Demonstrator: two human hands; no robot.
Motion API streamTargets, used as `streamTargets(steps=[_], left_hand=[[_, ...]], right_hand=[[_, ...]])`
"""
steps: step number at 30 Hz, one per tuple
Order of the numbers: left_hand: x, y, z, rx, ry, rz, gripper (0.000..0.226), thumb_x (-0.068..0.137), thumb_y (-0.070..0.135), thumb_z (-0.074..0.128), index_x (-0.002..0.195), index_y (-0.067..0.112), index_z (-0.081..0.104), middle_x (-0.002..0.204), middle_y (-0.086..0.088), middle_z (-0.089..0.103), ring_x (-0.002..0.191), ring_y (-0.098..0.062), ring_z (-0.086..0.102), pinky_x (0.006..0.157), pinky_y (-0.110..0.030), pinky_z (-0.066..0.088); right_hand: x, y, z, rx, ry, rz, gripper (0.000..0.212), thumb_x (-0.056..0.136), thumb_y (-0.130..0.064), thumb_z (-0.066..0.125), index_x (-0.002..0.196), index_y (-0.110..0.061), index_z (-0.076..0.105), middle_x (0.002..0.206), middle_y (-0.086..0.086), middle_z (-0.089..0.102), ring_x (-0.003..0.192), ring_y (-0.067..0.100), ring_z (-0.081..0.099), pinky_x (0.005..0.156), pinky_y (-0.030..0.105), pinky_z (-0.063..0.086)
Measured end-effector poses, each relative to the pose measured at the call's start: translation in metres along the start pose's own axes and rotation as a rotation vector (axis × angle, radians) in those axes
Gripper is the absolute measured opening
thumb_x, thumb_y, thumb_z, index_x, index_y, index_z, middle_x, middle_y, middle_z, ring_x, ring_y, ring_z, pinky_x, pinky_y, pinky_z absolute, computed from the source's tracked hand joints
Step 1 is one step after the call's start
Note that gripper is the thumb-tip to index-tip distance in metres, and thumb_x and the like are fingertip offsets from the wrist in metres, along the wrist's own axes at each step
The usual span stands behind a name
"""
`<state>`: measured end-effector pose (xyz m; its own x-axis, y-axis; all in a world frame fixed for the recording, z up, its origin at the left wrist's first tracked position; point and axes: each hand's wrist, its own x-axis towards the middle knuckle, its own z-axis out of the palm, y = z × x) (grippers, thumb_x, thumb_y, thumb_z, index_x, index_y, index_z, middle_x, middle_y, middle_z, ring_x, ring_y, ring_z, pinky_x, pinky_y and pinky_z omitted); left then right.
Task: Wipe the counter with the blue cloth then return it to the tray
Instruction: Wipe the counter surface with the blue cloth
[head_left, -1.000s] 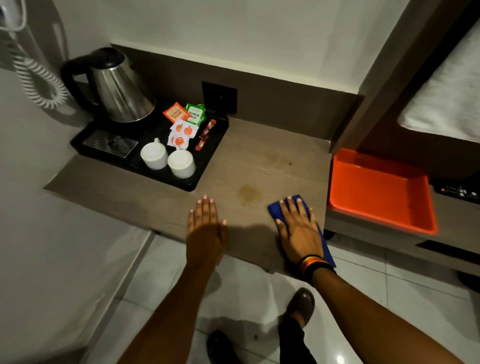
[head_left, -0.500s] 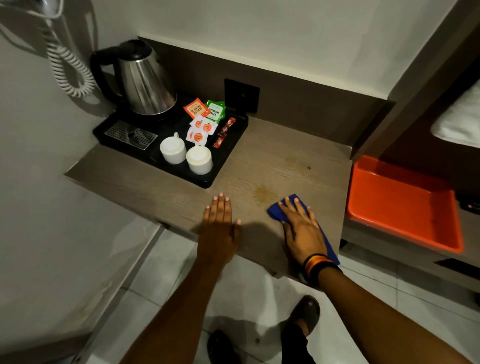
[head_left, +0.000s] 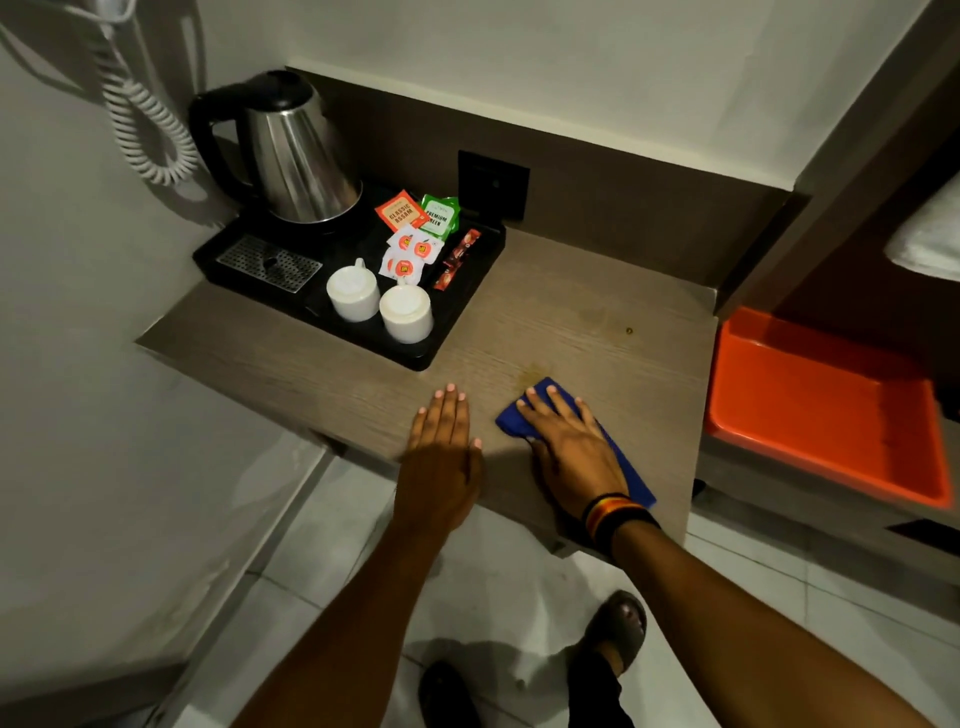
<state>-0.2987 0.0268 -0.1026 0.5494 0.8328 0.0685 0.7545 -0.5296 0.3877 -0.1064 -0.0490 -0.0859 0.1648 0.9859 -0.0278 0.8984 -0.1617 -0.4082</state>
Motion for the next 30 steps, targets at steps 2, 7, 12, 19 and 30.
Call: streamTargets(steps=[2, 7, 12, 19, 30], left_hand=[[0.000, 0.002, -0.003, -0.046, 0.009, 0.009, 0.058, 0.108, 0.026, 0.042, 0.160, 0.007, 0.026, 0.169, -0.015, 0.027, 0.158, -0.027, 0.021, 0.131, -0.048, 0.018], [0.020, -0.004, -0.012, -0.115, 0.024, 0.037, 0.052, 0.108, 0.020, 0.042, 0.158, 0.007, 0.032, 0.167, -0.014, 0.030, 0.158, -0.027, 0.024, 0.131, -0.046, 0.018], [0.044, -0.014, -0.004, -0.048, 0.033, 0.057, 0.052, 0.109, 0.026, 0.038, 0.158, 0.008, 0.033, 0.167, -0.014, 0.033, 0.157, -0.025, 0.028, 0.130, -0.046, 0.023], [0.045, -0.012, -0.005, 0.009, 0.011, 0.063, 0.053, 0.109, 0.026, 0.033, 0.160, 0.010, 0.028, 0.170, -0.012, 0.027, 0.158, -0.024, 0.021, 0.130, -0.046, 0.021], [0.048, -0.017, 0.005, -0.014, 0.026, 0.060, 0.054, 0.109, 0.029, 0.036, 0.159, 0.012, 0.029, 0.169, -0.011, 0.028, 0.158, -0.024, 0.024, 0.131, -0.046, 0.017]], right_hand=[[-0.010, -0.001, 0.002, 0.031, -0.014, -0.089, 0.057, 0.103, -0.021, 0.049, 0.156, -0.035, 0.032, 0.167, -0.011, 0.025, 0.155, 0.008, 0.005, 0.129, 0.045, 0.005], [-0.047, 0.027, -0.007, 0.054, -0.070, -0.266, 0.058, 0.102, -0.027, 0.052, 0.154, -0.042, 0.032, 0.165, -0.020, 0.024, 0.156, 0.001, 0.007, 0.128, 0.038, 0.008], [0.009, 0.037, -0.015, 0.013, -0.026, -0.158, 0.050, 0.106, -0.026, 0.042, 0.155, -0.031, 0.038, 0.165, -0.010, 0.030, 0.157, 0.011, 0.015, 0.128, 0.045, 0.013], [-0.028, 0.006, 0.003, 0.041, -0.026, -0.183, 0.052, 0.103, -0.027, 0.040, 0.154, -0.035, 0.036, 0.165, -0.012, 0.029, 0.157, 0.012, 0.014, 0.129, 0.042, 0.007], [0.065, 0.001, 0.002, 0.074, 0.128, 0.112, 0.048, 0.104, -0.027, 0.043, 0.152, -0.029, 0.042, 0.163, -0.008, 0.035, 0.155, 0.015, 0.021, 0.129, 0.044, 0.008]])
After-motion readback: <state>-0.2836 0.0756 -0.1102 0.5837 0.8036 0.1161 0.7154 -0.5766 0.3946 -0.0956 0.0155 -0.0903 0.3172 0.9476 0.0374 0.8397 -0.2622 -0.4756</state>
